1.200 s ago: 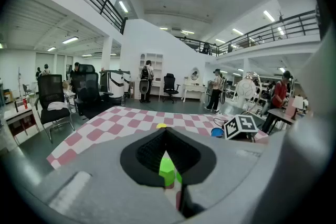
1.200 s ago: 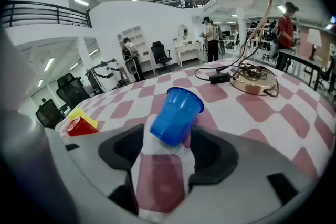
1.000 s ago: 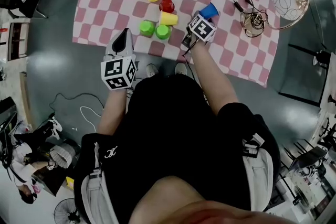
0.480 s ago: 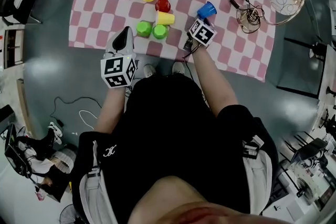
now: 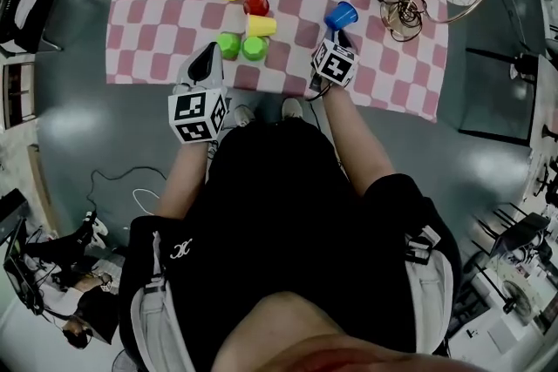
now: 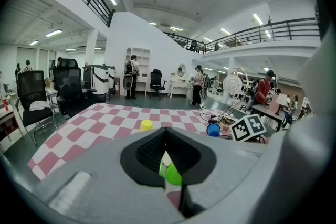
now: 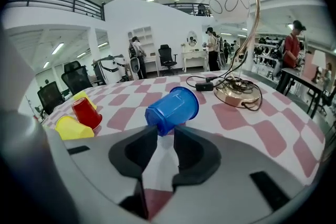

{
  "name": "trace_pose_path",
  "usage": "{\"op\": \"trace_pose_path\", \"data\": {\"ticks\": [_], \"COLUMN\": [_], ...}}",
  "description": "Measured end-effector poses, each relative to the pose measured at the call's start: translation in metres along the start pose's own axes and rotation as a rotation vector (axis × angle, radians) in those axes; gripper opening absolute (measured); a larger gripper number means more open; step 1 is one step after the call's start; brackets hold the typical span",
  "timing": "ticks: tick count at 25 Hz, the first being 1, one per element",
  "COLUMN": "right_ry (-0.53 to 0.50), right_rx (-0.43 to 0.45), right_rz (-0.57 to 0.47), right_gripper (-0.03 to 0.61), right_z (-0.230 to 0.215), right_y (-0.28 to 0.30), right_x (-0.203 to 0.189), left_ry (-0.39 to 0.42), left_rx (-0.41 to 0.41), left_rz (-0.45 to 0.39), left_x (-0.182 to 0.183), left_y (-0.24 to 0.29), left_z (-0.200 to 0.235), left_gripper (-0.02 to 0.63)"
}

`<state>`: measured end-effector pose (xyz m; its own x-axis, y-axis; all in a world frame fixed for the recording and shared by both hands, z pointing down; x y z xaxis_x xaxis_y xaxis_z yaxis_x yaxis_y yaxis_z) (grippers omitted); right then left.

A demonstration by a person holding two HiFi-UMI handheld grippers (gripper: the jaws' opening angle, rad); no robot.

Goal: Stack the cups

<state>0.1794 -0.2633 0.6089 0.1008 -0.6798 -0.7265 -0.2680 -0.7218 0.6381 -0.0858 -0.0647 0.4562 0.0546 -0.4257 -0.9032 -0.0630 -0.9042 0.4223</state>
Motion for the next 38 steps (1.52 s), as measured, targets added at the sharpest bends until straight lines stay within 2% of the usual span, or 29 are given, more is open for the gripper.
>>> {"op": "trace_pose_path", "data": {"ticks": [3, 8, 16, 20, 27, 31, 38], "right_ry": [0.004, 0.072, 0.215, 0.29, 0.47, 0.544, 0.664], "right_rx": [0.037, 0.12, 0.306, 0.4, 0.541, 0.572, 0.54], "right_rz": [-0.01, -0.004, 0.093, 0.171, 0.371, 0.454, 0.531], "right_gripper": [0.09, 0.072, 0.063, 0.06, 0.055, 0.054, 0.052], "right_z": [-0.006, -0.014, -0.012, -0.001, 0.029, 0.043, 0.054], "right_y": [-0.012, -0.031, -0.06, -0.074, -0.096, -0.098, -0.089], "right_x": [0.004, 0.012, 0.014, 0.007, -0.024, -0.04, -0.061], "left_ry": [0.006, 0.01, 0.0, -0.016, -0.063, -0.081, -0.104], "left_rx": [-0.017, -0.043, -0.055, -0.044, 0.002, 0.029, 0.075], "left_rz": [-0.001, -0.006, -0.022, -0.026, -0.026, -0.019, -0.018], "left_x": [0.001, 0.001, 0.0, -0.006, -0.021, -0.031, -0.042], "left_y": [0.002, 0.004, 0.001, -0.005, -0.026, -0.039, -0.059], "left_z": [-0.008, -0.021, -0.033, -0.034, -0.029, -0.025, -0.013], "left_gripper": [0.015, 0.015, 0.015, 0.015, 0.015, 0.015, 0.015]}}
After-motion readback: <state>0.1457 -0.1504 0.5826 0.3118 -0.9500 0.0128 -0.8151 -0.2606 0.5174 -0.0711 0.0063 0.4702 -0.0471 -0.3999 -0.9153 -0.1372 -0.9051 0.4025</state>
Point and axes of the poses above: the fingertips, and each gripper's own axes: y forward along the fingers, z to its left, x out of its top, the point moved 9 cm from there along -y, backward along the fingers, and after that the axes turned 11 degrees about y, right-handed, at the moved point
